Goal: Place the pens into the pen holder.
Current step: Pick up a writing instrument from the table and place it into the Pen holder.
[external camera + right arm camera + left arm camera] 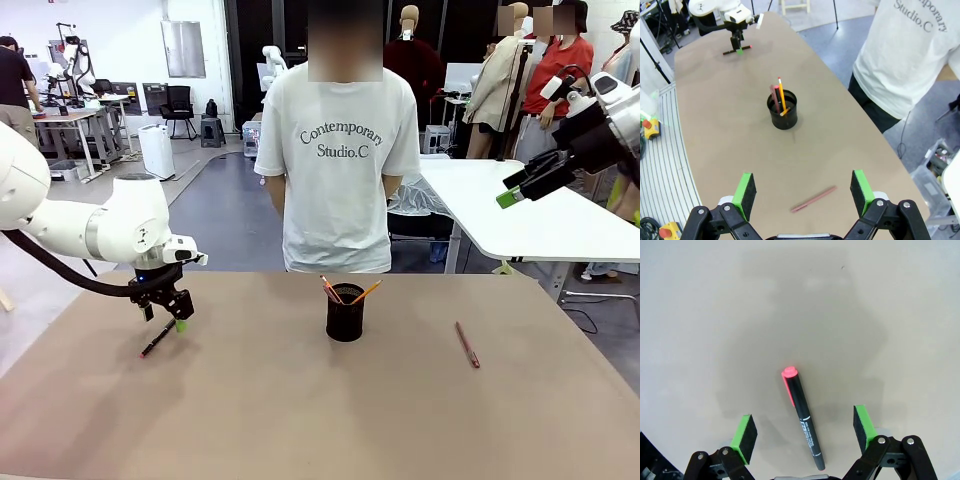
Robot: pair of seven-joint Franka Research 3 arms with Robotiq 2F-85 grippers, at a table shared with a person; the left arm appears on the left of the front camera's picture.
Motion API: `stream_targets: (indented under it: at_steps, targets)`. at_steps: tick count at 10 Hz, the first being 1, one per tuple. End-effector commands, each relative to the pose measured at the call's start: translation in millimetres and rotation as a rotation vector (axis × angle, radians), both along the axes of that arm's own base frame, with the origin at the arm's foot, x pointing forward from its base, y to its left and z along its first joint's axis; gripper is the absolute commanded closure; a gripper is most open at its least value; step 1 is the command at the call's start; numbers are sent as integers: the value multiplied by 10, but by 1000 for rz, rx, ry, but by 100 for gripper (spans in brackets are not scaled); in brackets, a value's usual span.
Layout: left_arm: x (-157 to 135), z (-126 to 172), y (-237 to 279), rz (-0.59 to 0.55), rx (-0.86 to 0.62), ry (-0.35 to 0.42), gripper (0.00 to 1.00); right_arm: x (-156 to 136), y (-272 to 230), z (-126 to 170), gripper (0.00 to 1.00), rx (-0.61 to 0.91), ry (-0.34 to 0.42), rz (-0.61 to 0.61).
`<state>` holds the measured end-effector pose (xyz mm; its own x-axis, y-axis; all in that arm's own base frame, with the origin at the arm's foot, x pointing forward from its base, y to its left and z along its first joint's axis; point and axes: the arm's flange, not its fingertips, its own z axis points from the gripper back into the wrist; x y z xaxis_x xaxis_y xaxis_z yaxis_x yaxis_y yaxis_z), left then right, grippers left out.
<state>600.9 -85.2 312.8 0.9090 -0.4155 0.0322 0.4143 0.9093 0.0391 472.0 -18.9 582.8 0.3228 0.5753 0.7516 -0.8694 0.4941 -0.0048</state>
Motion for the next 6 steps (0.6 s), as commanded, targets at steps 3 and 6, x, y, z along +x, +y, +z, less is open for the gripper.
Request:
stream_targets:
  at_steps: [3, 6]
  targets:
    - [45, -51, -18, 30, 10, -27, 11, 11, 6, 28, 0, 1, -5, -2]
    - [38, -47, -19, 42, 5, -20, 69, 11, 6, 28, 0, 1, -5, -2]
